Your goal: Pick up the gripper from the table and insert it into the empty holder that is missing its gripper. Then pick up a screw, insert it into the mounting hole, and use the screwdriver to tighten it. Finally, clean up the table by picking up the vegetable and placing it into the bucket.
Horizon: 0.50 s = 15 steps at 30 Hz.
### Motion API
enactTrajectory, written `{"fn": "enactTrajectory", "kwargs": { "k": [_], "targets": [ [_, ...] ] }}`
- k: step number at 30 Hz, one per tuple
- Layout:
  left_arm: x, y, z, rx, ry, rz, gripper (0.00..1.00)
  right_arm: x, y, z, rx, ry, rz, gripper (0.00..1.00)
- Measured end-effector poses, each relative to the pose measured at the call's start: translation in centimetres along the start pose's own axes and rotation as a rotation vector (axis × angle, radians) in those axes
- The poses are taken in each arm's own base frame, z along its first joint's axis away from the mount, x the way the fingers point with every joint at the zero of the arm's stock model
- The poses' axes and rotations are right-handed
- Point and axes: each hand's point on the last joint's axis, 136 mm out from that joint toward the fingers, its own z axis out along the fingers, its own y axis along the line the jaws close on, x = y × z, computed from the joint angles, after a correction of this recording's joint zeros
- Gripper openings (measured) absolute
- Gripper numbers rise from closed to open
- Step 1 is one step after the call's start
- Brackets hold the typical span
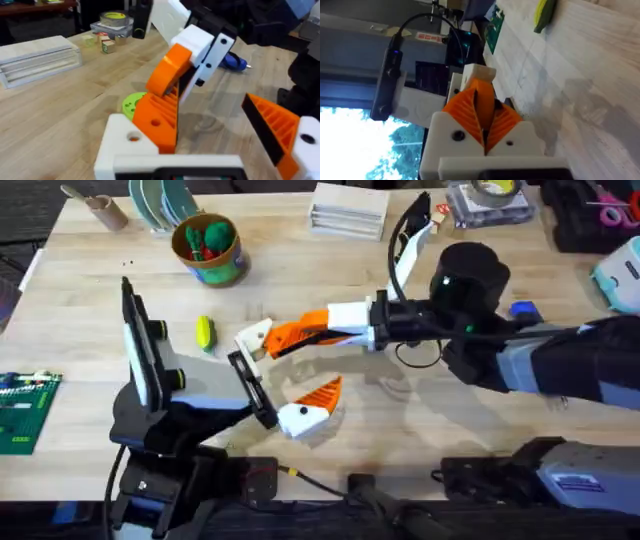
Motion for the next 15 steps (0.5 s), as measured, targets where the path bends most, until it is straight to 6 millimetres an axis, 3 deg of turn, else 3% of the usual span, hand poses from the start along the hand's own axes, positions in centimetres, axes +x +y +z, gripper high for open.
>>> {"fn": "enactTrajectory", "kwargs": {
  "k": [15],
  "targets": [
    [0.0,-0.3,0.0,0.019,0.002,-0.005,0.993,0.1,-0.2,1.8,0.048,-0.074,0.006,0.010]
  ]
}}
